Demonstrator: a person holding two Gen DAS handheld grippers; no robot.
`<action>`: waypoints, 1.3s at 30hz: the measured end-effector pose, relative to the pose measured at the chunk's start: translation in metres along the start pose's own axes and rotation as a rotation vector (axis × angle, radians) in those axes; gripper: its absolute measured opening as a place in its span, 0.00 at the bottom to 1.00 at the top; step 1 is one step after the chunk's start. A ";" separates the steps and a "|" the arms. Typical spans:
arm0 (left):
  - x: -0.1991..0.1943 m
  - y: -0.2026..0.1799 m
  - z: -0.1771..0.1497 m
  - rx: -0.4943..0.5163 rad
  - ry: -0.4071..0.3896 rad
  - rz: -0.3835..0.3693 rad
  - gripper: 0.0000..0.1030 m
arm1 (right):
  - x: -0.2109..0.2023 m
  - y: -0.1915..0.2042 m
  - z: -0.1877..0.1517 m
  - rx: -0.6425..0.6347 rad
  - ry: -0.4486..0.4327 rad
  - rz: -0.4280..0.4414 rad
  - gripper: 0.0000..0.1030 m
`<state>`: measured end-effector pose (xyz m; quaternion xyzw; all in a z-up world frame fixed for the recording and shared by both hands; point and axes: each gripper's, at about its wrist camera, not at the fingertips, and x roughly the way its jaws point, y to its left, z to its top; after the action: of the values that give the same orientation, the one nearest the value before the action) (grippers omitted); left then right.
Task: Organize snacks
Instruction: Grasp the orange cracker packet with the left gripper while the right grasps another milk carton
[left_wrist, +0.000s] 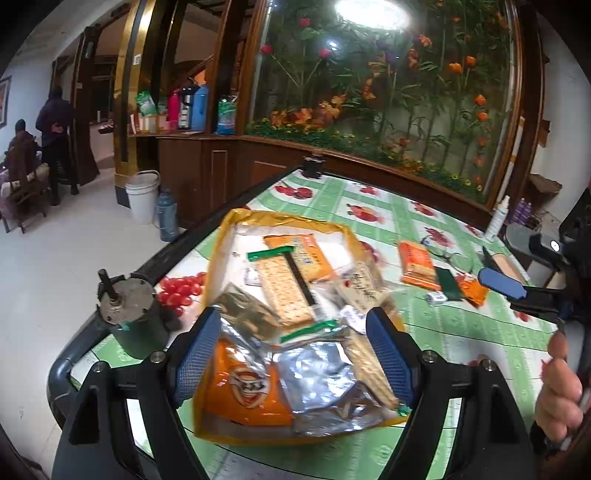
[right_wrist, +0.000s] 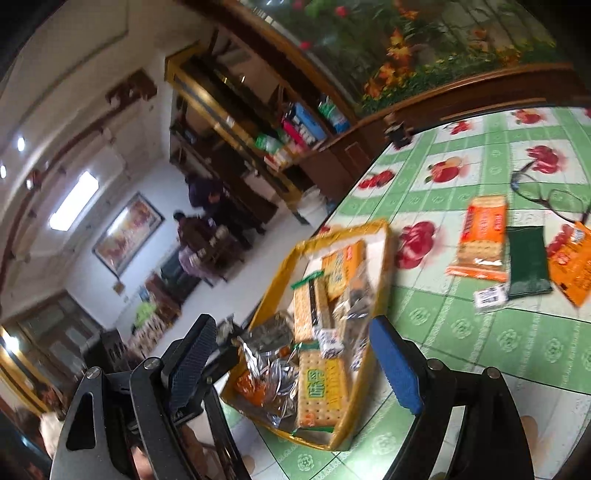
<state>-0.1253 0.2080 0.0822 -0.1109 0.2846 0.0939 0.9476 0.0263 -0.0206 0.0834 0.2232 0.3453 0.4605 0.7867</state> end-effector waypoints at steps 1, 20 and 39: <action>-0.001 -0.002 0.000 0.002 0.001 -0.007 0.78 | -0.005 -0.005 0.002 0.013 -0.014 -0.002 0.86; 0.064 -0.133 0.051 0.090 0.239 -0.195 0.78 | -0.121 -0.139 0.025 0.233 -0.095 -0.345 0.71; 0.281 -0.206 0.068 0.112 0.488 -0.012 0.67 | -0.110 -0.159 0.002 0.471 -0.008 -0.072 0.72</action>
<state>0.1899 0.0608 0.0127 -0.0794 0.5089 0.0429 0.8561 0.0813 -0.1931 0.0156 0.3900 0.4479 0.3379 0.7302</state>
